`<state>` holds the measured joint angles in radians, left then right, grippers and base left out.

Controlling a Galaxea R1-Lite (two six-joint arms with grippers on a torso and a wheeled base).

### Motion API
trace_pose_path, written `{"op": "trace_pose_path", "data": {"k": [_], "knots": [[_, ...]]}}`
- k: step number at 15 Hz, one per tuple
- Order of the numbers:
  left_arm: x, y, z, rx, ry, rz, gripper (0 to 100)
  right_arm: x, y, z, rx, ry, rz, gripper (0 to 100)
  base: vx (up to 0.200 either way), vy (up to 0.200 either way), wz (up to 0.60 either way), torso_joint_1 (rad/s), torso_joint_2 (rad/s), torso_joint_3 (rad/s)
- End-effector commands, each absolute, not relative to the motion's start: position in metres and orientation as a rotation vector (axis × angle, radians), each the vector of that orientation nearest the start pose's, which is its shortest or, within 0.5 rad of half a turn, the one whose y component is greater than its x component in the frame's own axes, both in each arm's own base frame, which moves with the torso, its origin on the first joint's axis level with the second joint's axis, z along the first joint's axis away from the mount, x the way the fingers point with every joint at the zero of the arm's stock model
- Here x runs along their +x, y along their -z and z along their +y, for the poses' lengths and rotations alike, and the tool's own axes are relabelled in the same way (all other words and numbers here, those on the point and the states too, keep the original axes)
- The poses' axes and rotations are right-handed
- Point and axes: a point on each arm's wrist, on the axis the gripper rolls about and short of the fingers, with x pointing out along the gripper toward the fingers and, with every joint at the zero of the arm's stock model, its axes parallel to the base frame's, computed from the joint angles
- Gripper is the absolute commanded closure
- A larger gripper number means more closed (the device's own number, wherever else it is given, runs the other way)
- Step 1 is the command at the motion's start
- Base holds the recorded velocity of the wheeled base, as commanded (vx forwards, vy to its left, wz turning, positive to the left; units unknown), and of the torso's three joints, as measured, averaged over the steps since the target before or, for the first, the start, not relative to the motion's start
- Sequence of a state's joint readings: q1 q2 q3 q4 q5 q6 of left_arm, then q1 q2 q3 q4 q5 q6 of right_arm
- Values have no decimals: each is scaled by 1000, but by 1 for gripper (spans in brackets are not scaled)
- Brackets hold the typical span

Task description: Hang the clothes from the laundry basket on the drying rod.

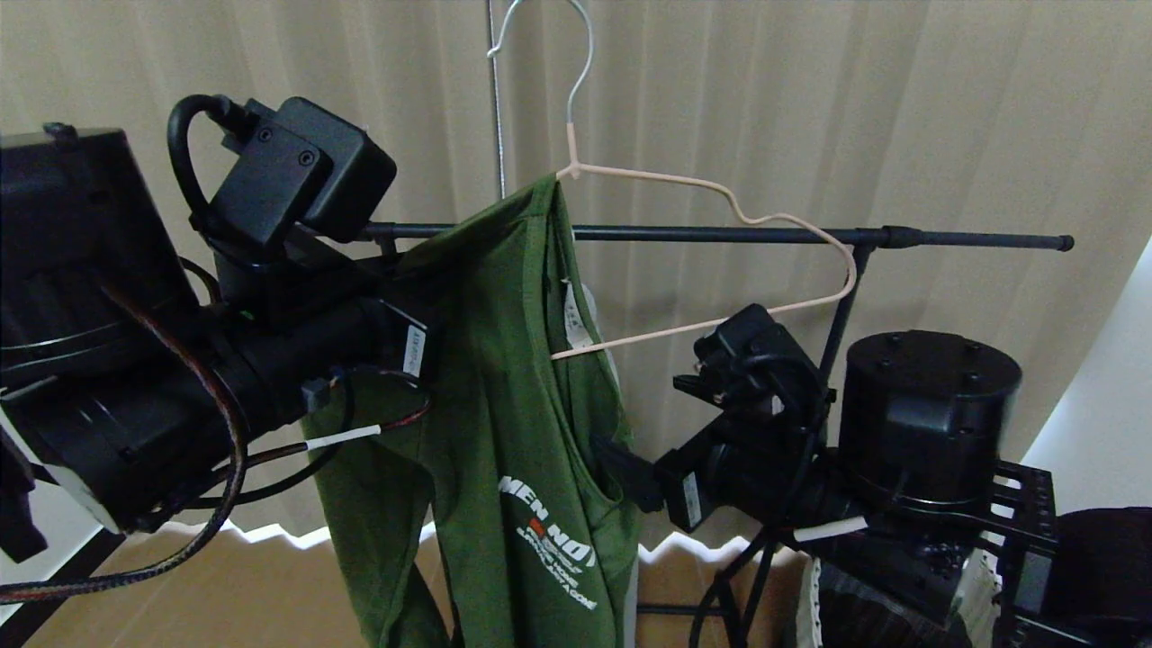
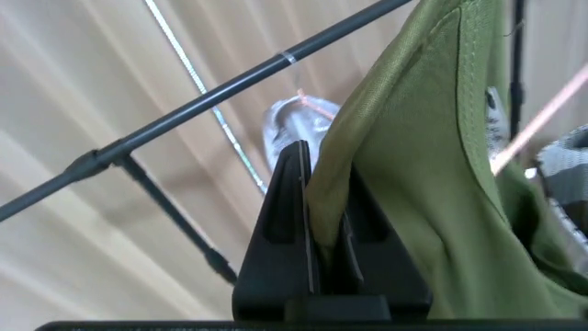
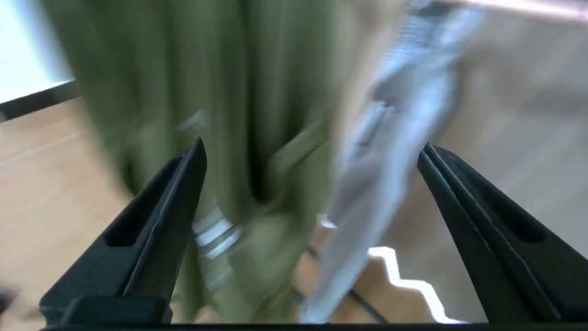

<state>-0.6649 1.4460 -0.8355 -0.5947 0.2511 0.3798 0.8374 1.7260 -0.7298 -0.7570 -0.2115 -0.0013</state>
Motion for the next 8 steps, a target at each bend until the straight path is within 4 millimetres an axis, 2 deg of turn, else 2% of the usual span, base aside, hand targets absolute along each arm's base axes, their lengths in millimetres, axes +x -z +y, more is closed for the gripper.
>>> {"op": "trace_pose_path", "data": {"k": [1, 5, 8], "knots": [[194, -261, -153, 376, 431, -80, 100, 219, -158, 231, -130, -605, 232, 0, 0, 0, 0, 0, 0, 0], [193, -264, -151, 370, 419, -91, 100, 220, -145, 225, -162, -537, 270, 0, 0, 0, 0, 0, 0, 0], [193, -267, -140, 364, 382, -95, 100, 214, -139, 199, -180, -486, 305, 0, 0, 0, 0, 0, 0, 0]]}}
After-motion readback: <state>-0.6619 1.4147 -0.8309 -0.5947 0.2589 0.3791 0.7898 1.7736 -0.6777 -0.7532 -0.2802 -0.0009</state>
